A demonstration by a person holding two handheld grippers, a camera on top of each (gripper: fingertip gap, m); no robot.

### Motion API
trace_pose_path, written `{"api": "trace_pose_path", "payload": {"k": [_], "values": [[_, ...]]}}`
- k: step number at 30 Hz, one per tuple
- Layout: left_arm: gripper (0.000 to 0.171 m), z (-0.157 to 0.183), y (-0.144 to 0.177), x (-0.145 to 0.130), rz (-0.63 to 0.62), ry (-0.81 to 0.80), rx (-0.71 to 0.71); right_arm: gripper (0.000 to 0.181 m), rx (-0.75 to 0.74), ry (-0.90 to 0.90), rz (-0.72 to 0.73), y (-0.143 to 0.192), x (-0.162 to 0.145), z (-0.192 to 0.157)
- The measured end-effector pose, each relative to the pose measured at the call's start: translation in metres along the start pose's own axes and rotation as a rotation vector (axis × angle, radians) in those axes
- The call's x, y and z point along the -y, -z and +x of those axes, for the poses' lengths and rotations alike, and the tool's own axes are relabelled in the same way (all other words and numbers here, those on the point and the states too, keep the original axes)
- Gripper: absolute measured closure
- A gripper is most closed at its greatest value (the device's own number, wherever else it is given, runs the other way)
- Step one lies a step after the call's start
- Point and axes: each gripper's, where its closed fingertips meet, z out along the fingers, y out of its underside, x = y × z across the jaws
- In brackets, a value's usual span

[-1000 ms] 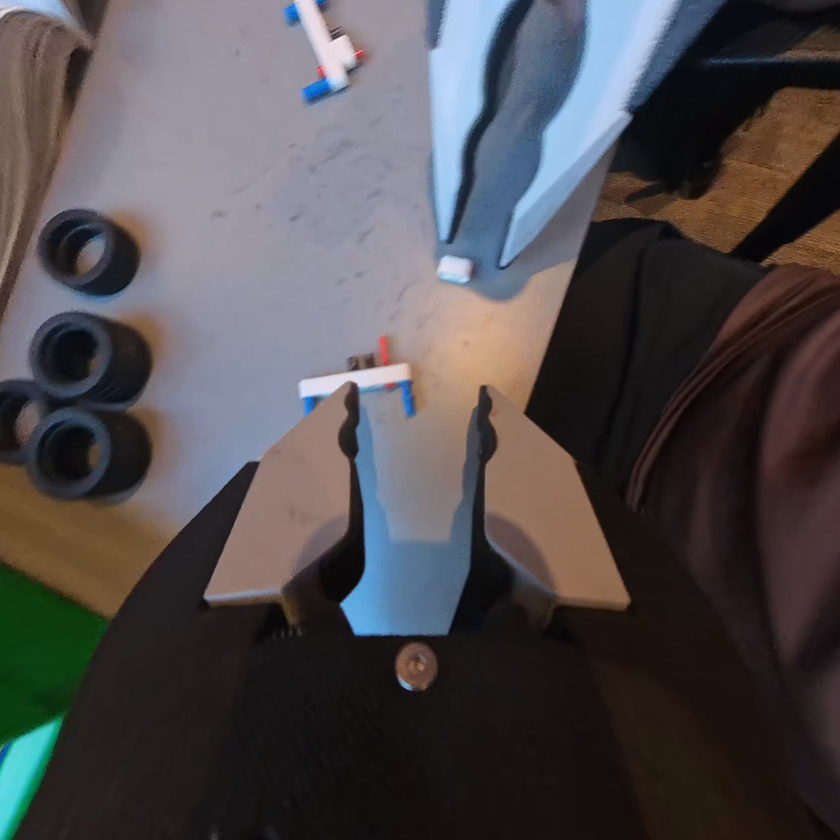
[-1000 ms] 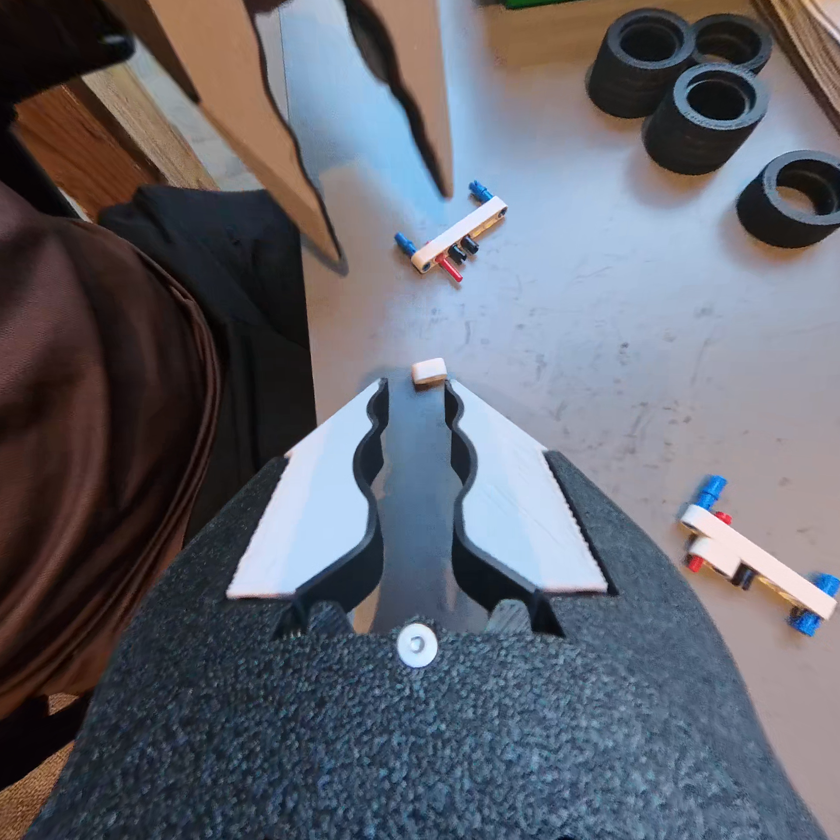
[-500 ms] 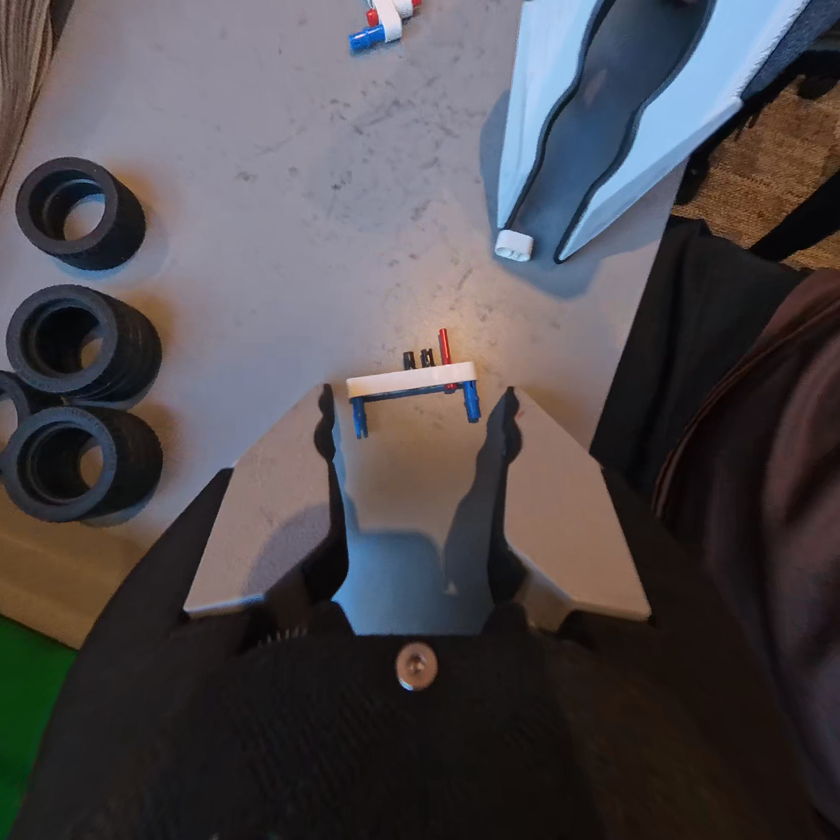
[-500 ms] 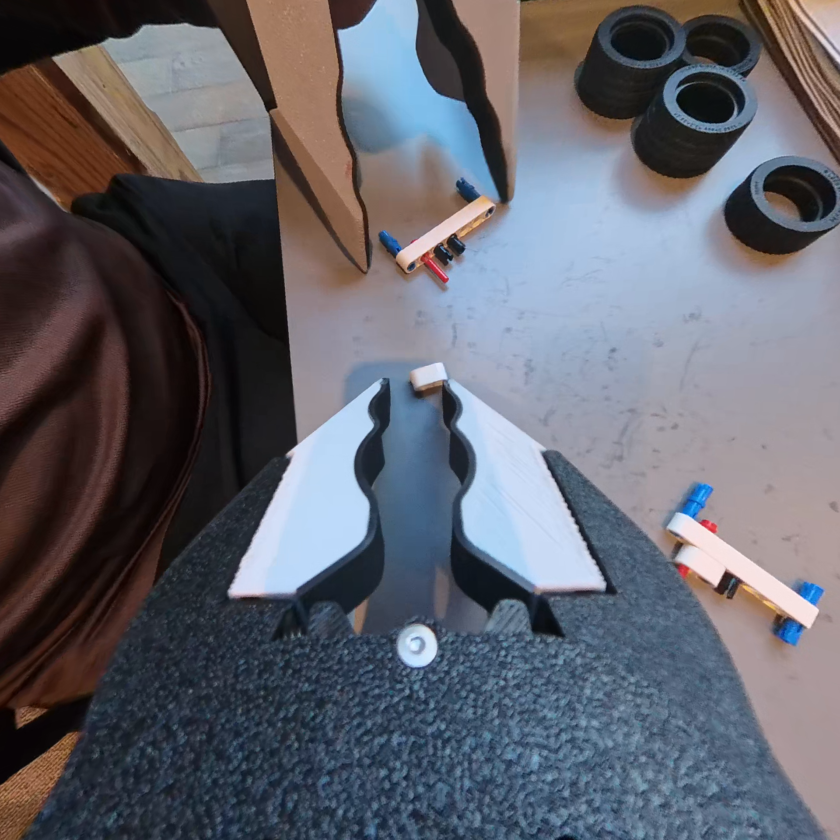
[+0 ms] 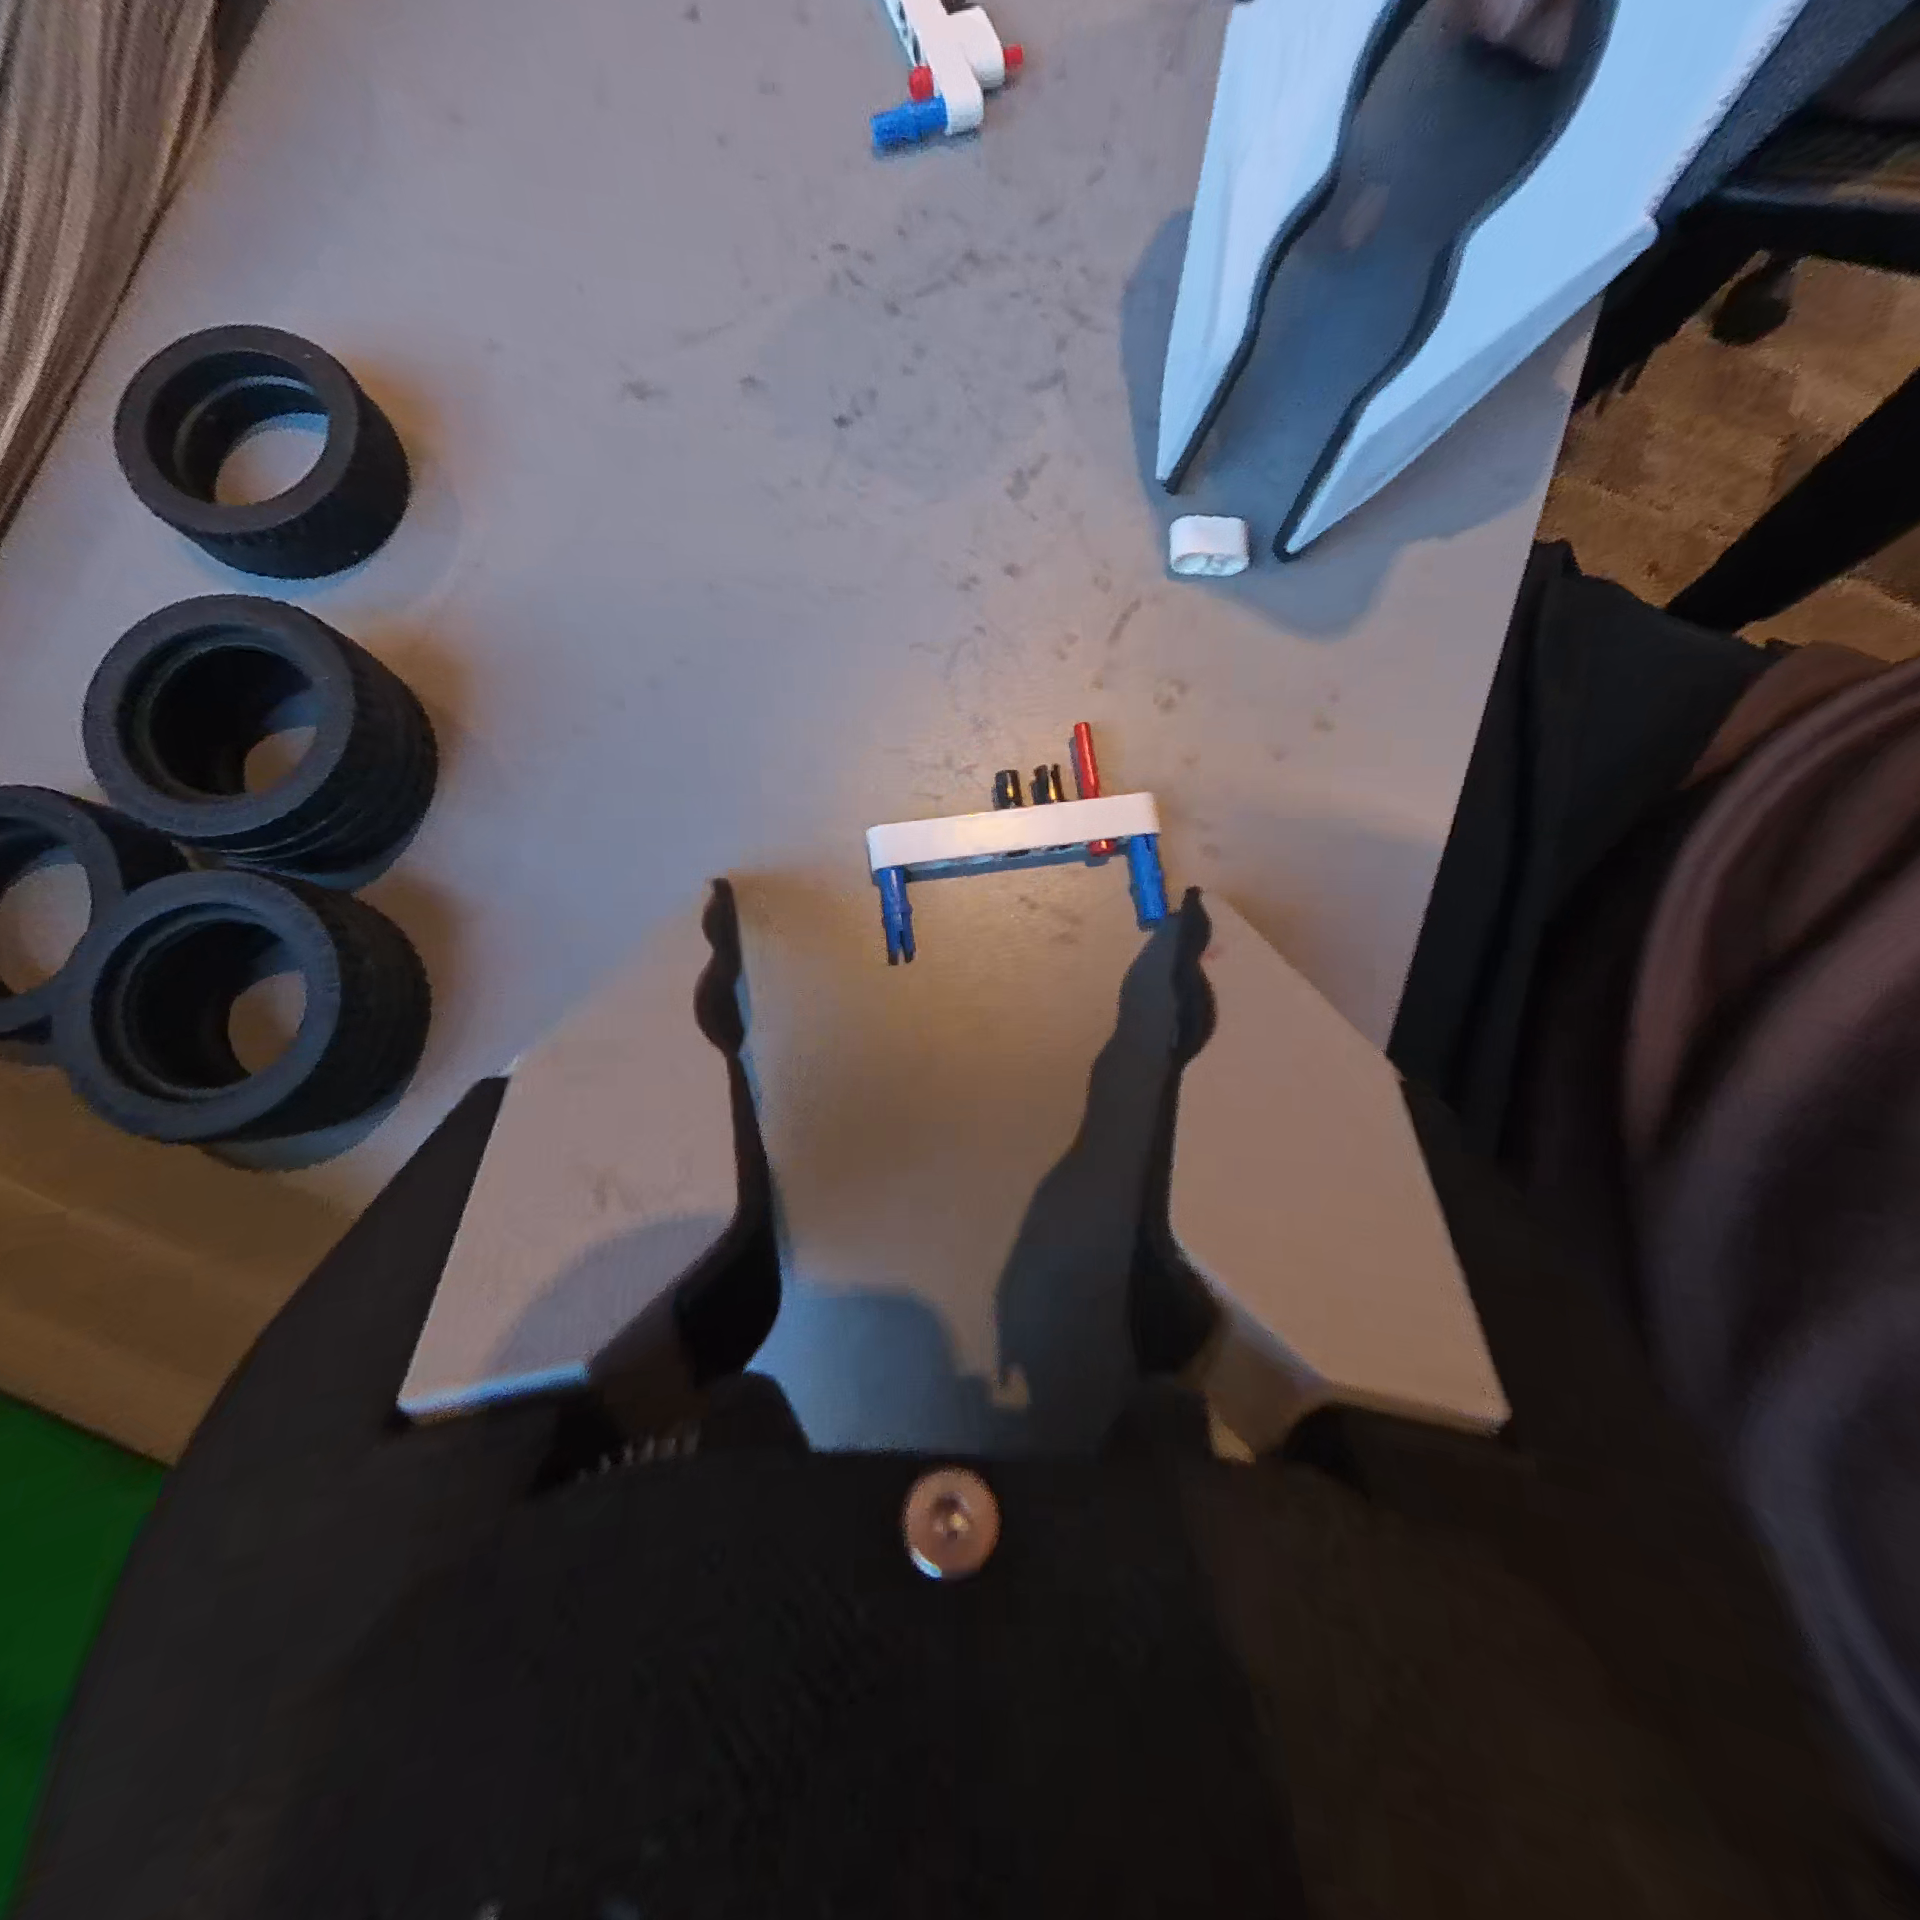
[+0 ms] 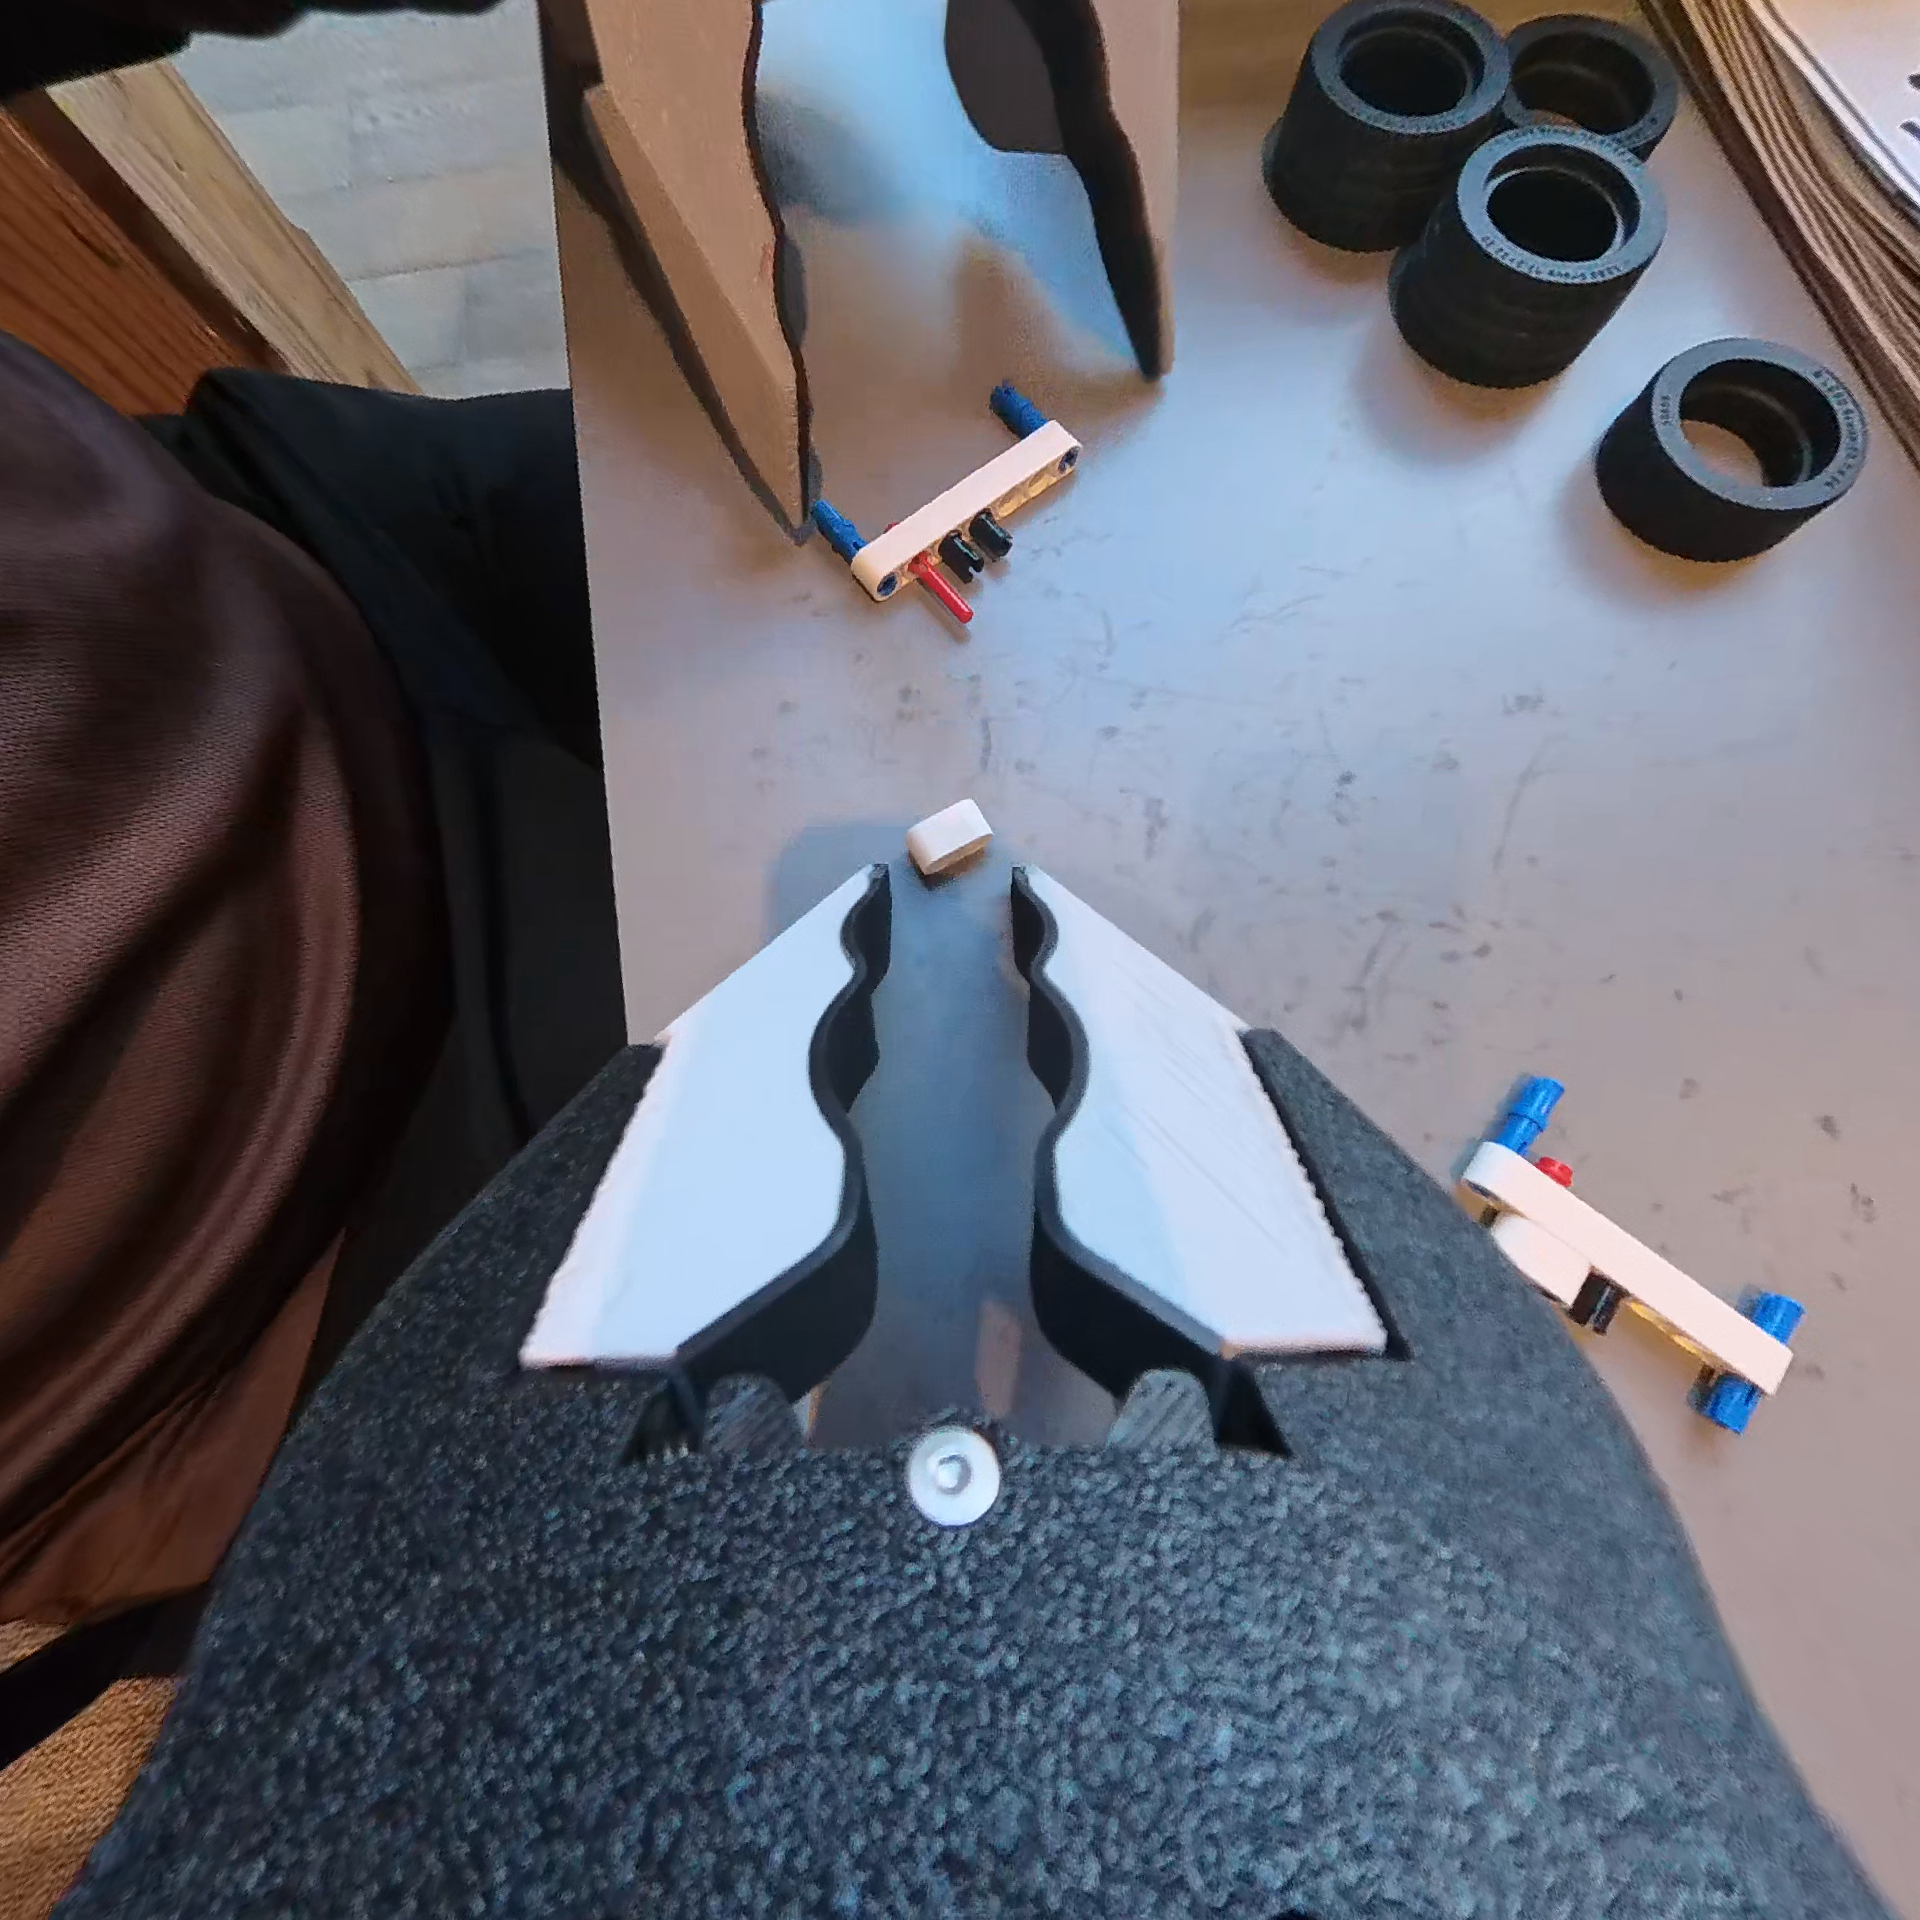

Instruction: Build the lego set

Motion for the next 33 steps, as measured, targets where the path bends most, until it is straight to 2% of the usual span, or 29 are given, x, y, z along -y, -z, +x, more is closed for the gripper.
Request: {"api": "trace_pose_path", "payload": {"k": [3,6,9,23,25,27,33], "values": [[0.087,0.001,-0.001,0.001,0.037,-0.001,0.007,0.152,-0.033,-0.002,0.007,0.000,0.000,0.004],[0.087,0.000,0.000,-0.003,0.050,-0.011,0.052,0.135,-0.035,-0.034,0.010,0.000,0.000,0.008],[0.085,0.002,0.000,-0.003,0.071,-0.003,0.067,0.133,-0.004,-0.044,0.012,0.000,0.001,0.006],[0.083,0.003,-0.002,-0.002,0.023,0.015,0.083,0.133,0.012,-0.046,0.014,0.000,0.001,0.004],[0.085,0.004,-0.001,-0.003,0.013,0.020,0.088,0.136,0.025,-0.056,0.018,0.000,0.001,0.004],[0.087,0.005,-0.001,-0.003,0.003,0.022,0.089,0.155,0.052,-0.045,0.023,0.000,0.003,0.000],[0.090,0.008,-0.001,-0.003,-0.014,0.021,0.086,0.154,0.061,-0.005,0.010,-0.005,0.006,-0.004]]}}
